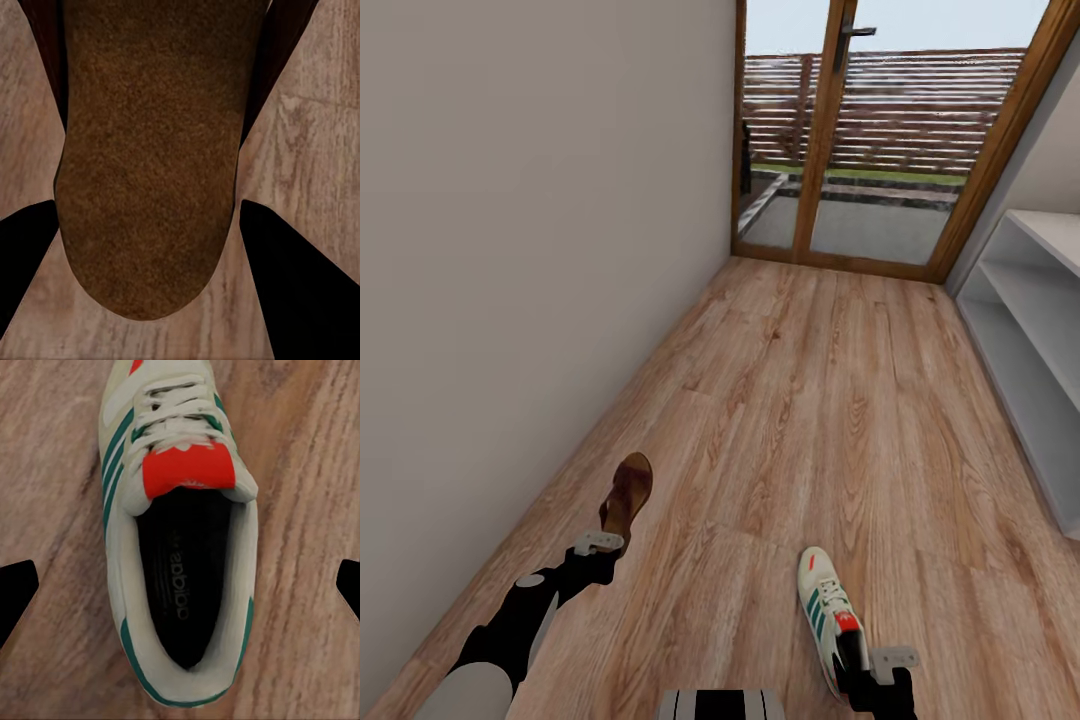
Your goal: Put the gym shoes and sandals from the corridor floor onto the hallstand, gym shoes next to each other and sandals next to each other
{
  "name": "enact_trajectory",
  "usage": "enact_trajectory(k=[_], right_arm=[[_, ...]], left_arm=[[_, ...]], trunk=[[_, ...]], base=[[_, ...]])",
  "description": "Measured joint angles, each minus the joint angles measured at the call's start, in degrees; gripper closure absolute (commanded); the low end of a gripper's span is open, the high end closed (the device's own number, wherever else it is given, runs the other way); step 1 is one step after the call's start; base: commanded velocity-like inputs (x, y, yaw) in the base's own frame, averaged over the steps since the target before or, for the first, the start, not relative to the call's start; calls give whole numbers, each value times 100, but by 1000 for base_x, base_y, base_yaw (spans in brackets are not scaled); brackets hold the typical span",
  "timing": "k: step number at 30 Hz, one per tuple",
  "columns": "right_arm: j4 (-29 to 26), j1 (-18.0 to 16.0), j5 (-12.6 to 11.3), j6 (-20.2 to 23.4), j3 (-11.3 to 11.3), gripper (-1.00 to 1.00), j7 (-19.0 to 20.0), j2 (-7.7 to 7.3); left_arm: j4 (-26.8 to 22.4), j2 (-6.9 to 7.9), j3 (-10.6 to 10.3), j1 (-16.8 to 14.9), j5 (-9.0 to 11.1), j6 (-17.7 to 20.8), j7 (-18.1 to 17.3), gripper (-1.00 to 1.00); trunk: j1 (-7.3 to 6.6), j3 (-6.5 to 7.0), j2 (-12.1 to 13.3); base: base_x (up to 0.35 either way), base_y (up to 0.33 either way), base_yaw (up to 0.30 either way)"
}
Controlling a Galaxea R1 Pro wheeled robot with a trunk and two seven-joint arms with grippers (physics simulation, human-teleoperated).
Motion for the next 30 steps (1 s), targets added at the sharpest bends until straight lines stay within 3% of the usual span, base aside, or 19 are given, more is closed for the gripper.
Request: enact_trajectory(k=[17, 30], right_arm=[[0, 0, -8, 0, -5, -100, 0, 0], [0, 0, -9, 0, -9, -100, 0, 0]], left_arm=[[-8, 4, -4, 1, -1, -1, 1, 100], [-8, 10, -10, 8, -4, -1, 1, 100]], trunk=[[2, -2, 0], [35, -381, -17]], base=[[19, 0, 0], [0, 0, 0]])
